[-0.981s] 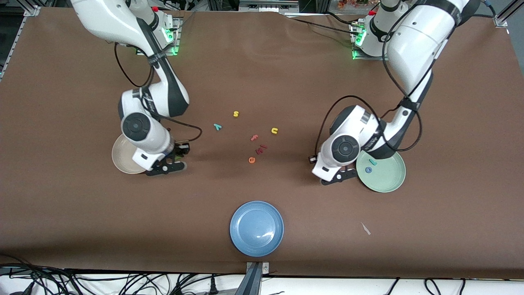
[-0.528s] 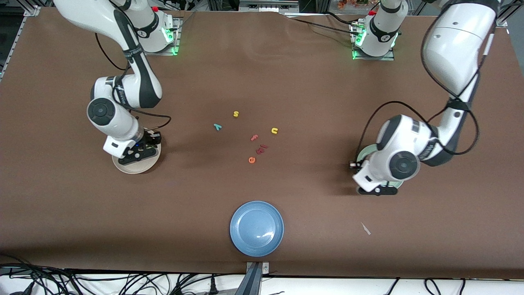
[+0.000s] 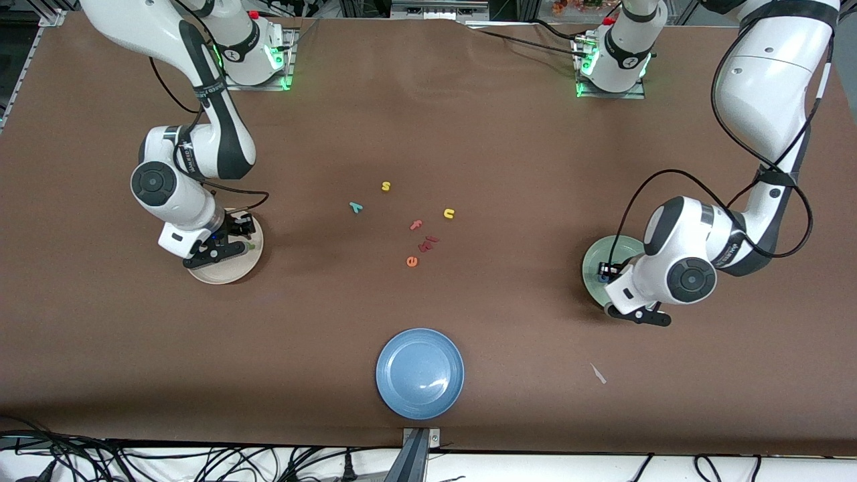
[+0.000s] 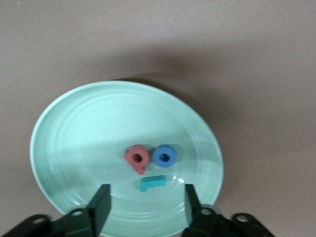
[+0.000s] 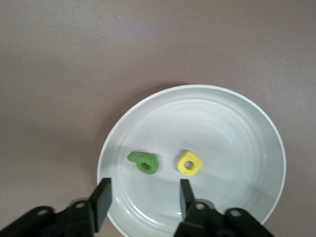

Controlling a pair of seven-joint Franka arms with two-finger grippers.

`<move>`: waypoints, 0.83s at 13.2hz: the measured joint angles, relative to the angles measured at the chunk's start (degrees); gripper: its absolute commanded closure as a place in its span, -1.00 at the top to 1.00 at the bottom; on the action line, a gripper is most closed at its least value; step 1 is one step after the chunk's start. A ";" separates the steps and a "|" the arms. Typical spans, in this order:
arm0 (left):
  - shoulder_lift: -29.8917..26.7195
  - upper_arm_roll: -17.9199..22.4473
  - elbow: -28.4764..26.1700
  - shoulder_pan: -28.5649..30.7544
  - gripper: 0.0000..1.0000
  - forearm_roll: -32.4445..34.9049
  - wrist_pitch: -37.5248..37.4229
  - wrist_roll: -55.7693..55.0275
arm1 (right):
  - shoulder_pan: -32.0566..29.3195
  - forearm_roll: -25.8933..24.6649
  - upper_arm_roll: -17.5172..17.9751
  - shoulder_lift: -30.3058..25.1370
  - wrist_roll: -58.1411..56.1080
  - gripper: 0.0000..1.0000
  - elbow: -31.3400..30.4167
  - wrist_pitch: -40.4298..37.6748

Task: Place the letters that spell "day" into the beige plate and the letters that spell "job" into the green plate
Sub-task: 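Drop the green letter on the cream plate while the left gripper drops pink on green, then return the left arm to rest while the right gripper reaches the teal letter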

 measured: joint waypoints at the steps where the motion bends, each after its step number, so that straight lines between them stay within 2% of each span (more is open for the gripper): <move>1: -0.16 -0.15 0.16 -0.73 1.00 0.03 0.00 0.00 | 0.04 0.05 1.02 -0.04 2.54 1.00 0.19 -0.38; 6: -3.83 -1.76 1.51 -4.19 1.00 -0.01 -1.38 -0.12 | 0.77 0.10 11.33 -0.22 17.96 1.00 0.81 -1.18; 8: -7.15 -2.69 2.99 -4.14 1.00 -3.12 -3.63 -0.25 | 0.90 0.10 14.63 -0.23 20.10 1.00 0.82 -1.19; 11: -11.30 -2.70 9.37 -2.81 1.00 -5.68 -14.26 2.94 | 0.90 0.10 17.57 -0.24 20.35 1.00 0.78 -1.20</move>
